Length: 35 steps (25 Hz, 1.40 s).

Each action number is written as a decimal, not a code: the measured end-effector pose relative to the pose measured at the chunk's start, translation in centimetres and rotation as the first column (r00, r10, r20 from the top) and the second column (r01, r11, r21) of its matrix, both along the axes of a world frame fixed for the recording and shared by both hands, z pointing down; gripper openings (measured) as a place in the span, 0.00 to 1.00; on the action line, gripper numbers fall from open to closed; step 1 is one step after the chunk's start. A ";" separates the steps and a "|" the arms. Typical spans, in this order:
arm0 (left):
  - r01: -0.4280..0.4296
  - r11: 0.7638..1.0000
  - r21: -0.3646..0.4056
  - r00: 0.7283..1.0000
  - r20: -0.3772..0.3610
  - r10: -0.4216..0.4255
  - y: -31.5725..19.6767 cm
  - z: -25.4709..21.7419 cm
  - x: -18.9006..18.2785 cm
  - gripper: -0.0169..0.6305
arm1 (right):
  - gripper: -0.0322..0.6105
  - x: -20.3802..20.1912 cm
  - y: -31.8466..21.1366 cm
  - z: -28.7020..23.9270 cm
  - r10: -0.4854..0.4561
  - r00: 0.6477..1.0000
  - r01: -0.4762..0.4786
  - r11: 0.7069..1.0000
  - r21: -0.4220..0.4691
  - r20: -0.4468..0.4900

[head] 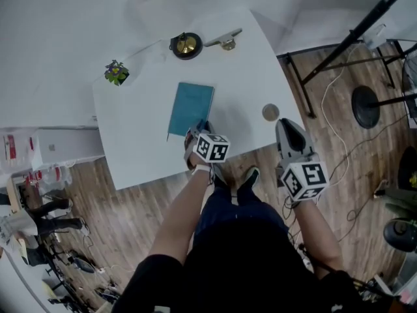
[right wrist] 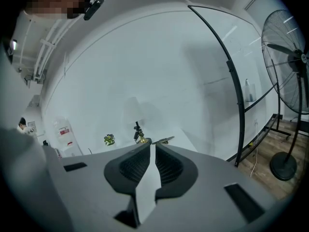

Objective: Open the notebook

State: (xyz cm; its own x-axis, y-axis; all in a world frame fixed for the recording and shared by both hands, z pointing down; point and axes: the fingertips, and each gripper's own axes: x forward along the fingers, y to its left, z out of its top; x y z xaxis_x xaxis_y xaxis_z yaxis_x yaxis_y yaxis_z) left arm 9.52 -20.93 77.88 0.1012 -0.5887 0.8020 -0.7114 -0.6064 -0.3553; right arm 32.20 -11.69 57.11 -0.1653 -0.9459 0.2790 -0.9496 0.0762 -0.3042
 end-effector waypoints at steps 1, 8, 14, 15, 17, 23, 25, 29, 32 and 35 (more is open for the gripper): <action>0.003 1.000 0.012 1.000 -0.001 -0.003 0.0 -0.4 -0.2 0.11 | 0.11 0.0 0.0 -0.4 0.000 1.000 0.000 1.000 0.007 0.004; -0.013 0.996 0.083 0.999 -0.035 0.016 -0.6 -4.0 -1.0 0.05 | 0.10 0.2 -0.4 -2.6 0.001 0.999 -0.004 0.998 0.068 0.047; -0.006 0.997 0.077 0.994 -0.106 0.014 -0.8 -6.9 -2.3 0.04 | 0.10 -1.3 -0.9 -4.2 -0.037 0.998 0.031 0.995 0.097 0.054; 0.000 0.997 0.072 0.992 -0.125 0.009 -0.9 -7.5 -2.7 0.04 | 0.09 -1.6 -0.9 -4.5 -0.043 0.998 0.038 0.994 0.099 0.055; 0.019 0.998 0.059 0.986 -0.166 -0.009 -1.1 -8.7 -3.5 0.04 | 0.09 -2.1 -1.1 -4.9 -0.055 0.997 0.049 0.993 0.104 0.059; 0.079 0.996 0.044 0.956 -0.286 -0.063 -2.6 -11.7 -6.4 0.04 | 0.08 -3.7 -1.9 -5.9 -0.078 0.995 0.071 0.991 0.117 0.061; 0.093 0.994 0.059 0.950 -0.305 -0.070 -3.3 -12.6 -7.5 0.04 | 0.07 -4.1 -2.2 -6.2 -0.080 0.995 0.073 0.990 0.119 0.055; 0.090 0.991 0.095 0.952 -0.302 -0.058 -4.8 -13.5 -9.5 0.04 | 0.07 -4.9 -2.6 -6.4 -0.069 0.996 0.063 0.992 0.112 0.052; 0.102 0.989 0.106 0.945 -0.321 -0.064 -6.0 -14.0 -11.2 0.04 | 0.07 -5.6 -2.9 -6.7 -0.056 0.997 0.050 0.993 0.110 0.046; 0.126 0.987 0.100 0.936 -0.341 -0.085 -7.2 -14.4 -13.4 0.04 | 0.06 -6.7 -3.3 -7.0 -0.044 0.998 0.039 0.994 0.101 0.045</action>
State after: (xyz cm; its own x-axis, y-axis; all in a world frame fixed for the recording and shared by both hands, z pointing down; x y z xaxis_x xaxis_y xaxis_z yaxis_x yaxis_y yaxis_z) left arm -3.88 -28.09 63.50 0.2842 -0.6988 0.6564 -0.8588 -0.4900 -0.1498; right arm 25.53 -14.96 50.13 -0.2157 -0.9608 0.1740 -0.9299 0.1478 -0.3369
